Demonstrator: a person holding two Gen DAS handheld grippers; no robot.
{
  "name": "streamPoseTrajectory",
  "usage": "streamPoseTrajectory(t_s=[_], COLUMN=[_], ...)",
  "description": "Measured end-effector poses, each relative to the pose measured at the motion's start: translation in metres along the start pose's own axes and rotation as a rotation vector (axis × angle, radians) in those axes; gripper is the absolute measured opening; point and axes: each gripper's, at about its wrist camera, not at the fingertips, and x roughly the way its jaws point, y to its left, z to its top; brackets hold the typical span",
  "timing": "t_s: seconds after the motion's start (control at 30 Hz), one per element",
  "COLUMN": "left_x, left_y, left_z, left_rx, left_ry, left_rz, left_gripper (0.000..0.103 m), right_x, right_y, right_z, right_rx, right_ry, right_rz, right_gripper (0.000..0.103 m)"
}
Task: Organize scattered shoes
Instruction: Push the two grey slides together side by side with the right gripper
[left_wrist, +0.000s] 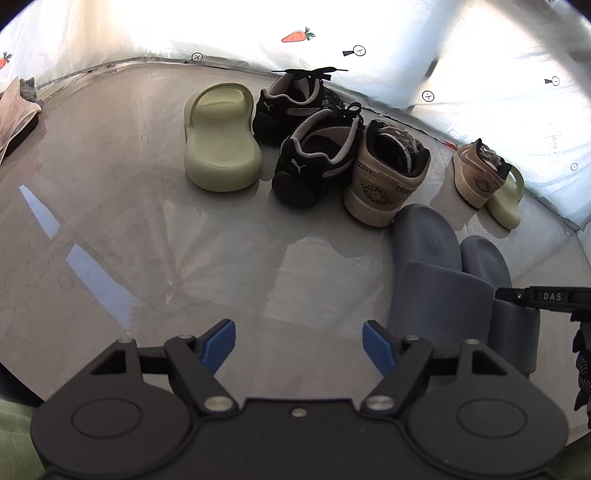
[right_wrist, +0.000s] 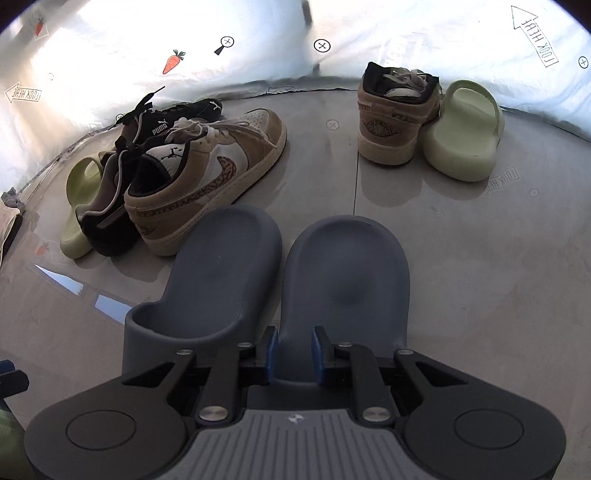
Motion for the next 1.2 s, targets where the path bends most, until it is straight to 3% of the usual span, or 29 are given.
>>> streamPoseTrajectory(t_s=[0.07, 0.13, 0.2, 0.37, 0.43, 0.53, 0.7, 1.03, 1.17, 1.2], left_x=[0.002, 0.004, 0.005, 0.004, 0.003, 0.001, -0.001, 0.004, 0.005, 0.005], left_y=[-0.001, -0.005, -0.01, -0.016, -0.015, -0.011, -0.003, -0.008, -0.022, -0.029], left_z=[0.002, 0.003, 0.003, 0.002, 0.004, 0.004, 0.005, 0.012, 0.015, 0.017], left_rx=[-0.006, 0.001, 0.017, 0.036, 0.029, 0.012, -0.02, -0.016, 0.019, 0.04], left_ry=[0.003, 0.007, 0.01, 0.002, -0.003, -0.009, -0.018, -0.016, -0.024, -0.033], left_rz=[-0.01, -0.023, -0.032, -0.04, -0.044, -0.045, -0.041, -0.067, -0.083, -0.081], left_gripper=[0.077, 0.077, 0.077, 0.077, 0.077, 0.077, 0.077, 0.077, 0.077, 0.077], right_x=[-0.001, 0.006, 0.014, 0.036, 0.051, 0.05, 0.039, 0.008, 0.002, -0.004], right_y=[-0.004, -0.004, -0.003, 0.0, 0.007, 0.015, 0.011, 0.028, 0.037, 0.039], right_z=[0.002, 0.012, 0.024, 0.054, 0.061, 0.061, 0.043, -0.014, -0.021, -0.024], right_rx=[0.059, 0.097, 0.129, 0.207, 0.181, 0.117, 0.159, 0.194, 0.08, 0.047], right_ry=[0.002, 0.053, 0.119, 0.286, 0.381, 0.385, 0.353, 0.301, 0.218, 0.179], right_rz=[0.014, 0.036, 0.061, 0.122, 0.143, 0.08, 0.094, 0.08, 0.047, 0.035], right_gripper=[0.026, 0.052, 0.064, 0.064, 0.063, 0.048, 0.039, 0.04, 0.052, 0.059])
